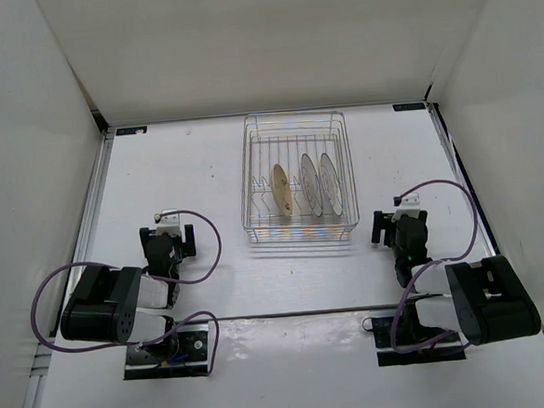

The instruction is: Unload the plates from the dish rack

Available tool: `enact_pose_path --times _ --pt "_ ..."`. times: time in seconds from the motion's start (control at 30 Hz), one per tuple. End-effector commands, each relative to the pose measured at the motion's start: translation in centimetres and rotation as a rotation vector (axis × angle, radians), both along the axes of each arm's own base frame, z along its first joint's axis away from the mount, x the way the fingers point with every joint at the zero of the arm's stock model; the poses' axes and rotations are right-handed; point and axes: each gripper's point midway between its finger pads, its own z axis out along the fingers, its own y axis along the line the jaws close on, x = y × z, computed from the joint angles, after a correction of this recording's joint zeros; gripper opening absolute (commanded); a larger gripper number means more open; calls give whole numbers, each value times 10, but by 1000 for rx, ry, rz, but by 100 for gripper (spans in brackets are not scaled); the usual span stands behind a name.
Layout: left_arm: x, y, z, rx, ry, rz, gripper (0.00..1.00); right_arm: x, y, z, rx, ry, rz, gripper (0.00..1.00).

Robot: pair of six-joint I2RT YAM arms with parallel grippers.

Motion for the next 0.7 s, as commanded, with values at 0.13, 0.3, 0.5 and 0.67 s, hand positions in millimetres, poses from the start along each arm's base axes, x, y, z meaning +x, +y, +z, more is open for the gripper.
enact_pose_path --times 0.13,0.3,0.5,0.67 --pt "-40 6 -33 14 106 3 100 11 0 14 1 -49 -3 90" --pt "-41 6 -34 15 110 1 100 11 -1 15 0 -55 -6 90" --pt "-41 6 -34 16 109 1 100 11 -1 14 2 -53 -8 90" --pt "-41 6 -35 16 112 3 100 11 0 14 1 -53 -5 90"
